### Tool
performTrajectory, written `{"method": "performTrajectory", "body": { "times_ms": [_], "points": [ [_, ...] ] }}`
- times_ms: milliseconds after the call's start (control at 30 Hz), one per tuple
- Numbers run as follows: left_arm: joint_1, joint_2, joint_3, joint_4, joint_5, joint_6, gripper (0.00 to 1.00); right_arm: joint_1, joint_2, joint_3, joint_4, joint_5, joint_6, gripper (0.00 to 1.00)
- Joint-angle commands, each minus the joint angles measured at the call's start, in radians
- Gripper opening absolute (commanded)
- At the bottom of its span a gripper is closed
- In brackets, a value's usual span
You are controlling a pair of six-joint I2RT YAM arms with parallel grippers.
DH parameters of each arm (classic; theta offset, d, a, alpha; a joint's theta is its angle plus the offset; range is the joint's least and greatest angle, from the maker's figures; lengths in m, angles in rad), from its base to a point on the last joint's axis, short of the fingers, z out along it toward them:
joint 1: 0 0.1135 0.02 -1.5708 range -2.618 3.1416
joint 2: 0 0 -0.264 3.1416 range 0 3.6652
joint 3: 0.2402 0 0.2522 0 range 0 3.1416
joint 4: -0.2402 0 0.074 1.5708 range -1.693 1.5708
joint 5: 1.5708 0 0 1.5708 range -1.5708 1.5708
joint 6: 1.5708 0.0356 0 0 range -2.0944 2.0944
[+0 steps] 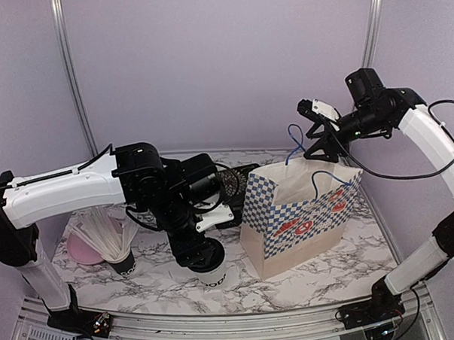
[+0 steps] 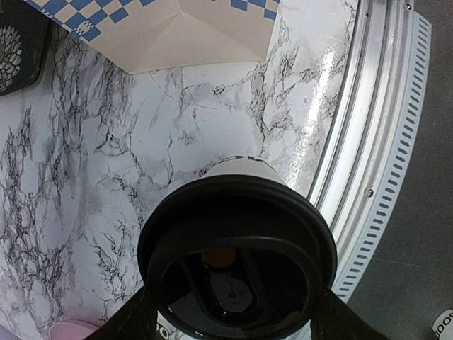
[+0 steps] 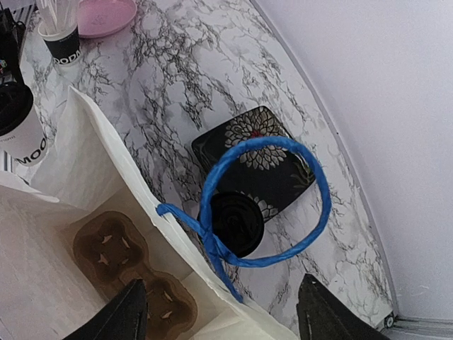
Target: Pack the takeout coffee
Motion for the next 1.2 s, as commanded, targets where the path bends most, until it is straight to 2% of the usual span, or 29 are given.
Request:
{"method": "performTrajectory", "body": {
  "times_ms": [0, 233, 300, 400, 500, 633, 700, 933, 1167],
  "points": [
    [-0.010, -0.010, -0.014, -0.043, -0.002, 0.009, 0.62, -0.010, 0.062, 0.077, -0.101, 0.101, -0.131, 0.70],
    [-0.016, -0.001, -0.018, -0.043, -0.004, 0.009, 0.62, -0.010, 0.148, 0.102, -0.140, 0.097, -0.189, 0.69],
    [-0.017, -0.001, -0.014, -0.043, -0.007, 0.015, 0.61, -0.010, 0.161, 0.094, -0.136, 0.087, -0.213, 0.65],
    [-0.017, -0.007, 0.011, -0.044, -0.026, 0.016, 0.61, -0.008, 0.203, 0.133, -0.201, 0.061, -0.237, 0.49],
    [-0.017, -0.025, 0.067, -0.047, -0.145, 0.008, 0.60, -0.006, 0.223, 0.175, -0.278, 0.011, -0.236, 0.32],
    [-0.017, -0.044, 0.143, -0.053, -0.231, 0.010, 0.60, 0.026, 0.171, 0.115, -0.257, 0.013, -0.181, 0.09],
    [-0.017, -0.055, 0.186, -0.057, -0.266, 0.008, 0.60, 0.047, 0.143, 0.089, -0.230, 0.021, -0.127, 0.02],
    [-0.017, -0.133, 0.380, -0.064, -0.395, -0.020, 0.58, 0.118, 0.055, 0.030, -0.129, 0.007, 0.037, 0.00],
    [-0.026, -0.137, 0.538, -0.029, -0.324, -0.007, 0.57, 0.153, 0.068, 0.036, -0.102, 0.001, 0.088, 0.00]
  ]
}}
